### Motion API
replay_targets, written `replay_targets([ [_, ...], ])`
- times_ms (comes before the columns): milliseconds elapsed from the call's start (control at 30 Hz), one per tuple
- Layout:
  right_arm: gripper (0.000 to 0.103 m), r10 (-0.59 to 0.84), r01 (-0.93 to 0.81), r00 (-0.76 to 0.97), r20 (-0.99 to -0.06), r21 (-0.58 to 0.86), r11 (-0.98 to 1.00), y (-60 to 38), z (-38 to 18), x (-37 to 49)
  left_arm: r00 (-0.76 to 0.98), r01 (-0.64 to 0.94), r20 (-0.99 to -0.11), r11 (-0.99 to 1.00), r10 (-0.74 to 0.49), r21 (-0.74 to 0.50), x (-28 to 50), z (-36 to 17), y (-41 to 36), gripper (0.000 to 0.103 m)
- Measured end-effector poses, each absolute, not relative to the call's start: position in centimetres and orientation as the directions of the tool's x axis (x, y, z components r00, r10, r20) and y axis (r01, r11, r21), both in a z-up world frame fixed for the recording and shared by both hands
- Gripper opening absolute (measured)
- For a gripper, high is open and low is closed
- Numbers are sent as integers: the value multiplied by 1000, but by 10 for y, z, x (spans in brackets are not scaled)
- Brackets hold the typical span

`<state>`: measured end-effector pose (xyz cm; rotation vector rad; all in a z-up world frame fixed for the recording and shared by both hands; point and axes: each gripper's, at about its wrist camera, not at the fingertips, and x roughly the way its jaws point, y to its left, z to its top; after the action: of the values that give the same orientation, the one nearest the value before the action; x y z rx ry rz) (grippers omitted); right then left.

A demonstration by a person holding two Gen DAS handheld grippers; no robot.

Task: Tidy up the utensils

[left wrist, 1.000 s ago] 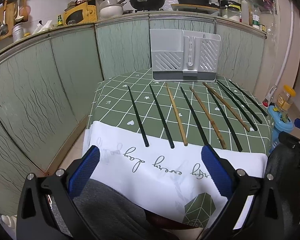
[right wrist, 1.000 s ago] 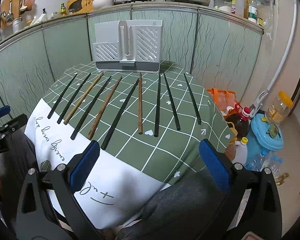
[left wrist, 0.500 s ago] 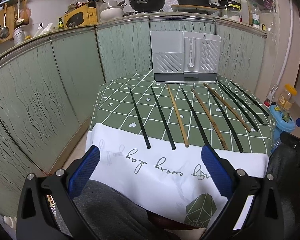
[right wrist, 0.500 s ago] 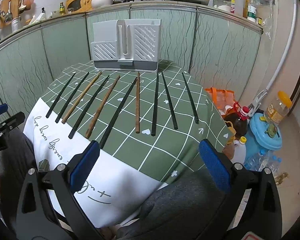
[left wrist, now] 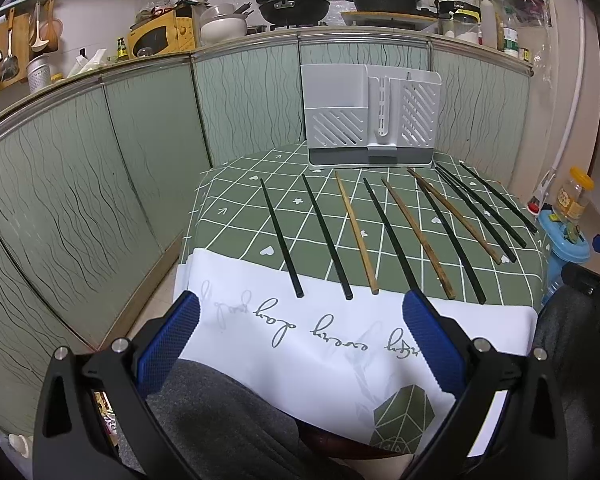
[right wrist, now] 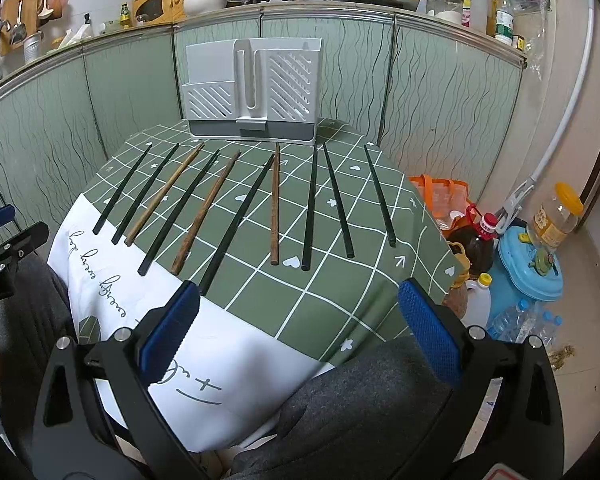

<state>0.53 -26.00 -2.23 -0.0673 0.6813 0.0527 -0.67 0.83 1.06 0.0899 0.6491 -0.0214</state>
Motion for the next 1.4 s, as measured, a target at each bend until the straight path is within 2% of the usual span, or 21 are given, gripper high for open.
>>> replay_targets([
  [1400,95,17,-53,769,-639,-37,998,-264,-20,7,789,71,-614,996,-19,61,-8,14,12,99],
])
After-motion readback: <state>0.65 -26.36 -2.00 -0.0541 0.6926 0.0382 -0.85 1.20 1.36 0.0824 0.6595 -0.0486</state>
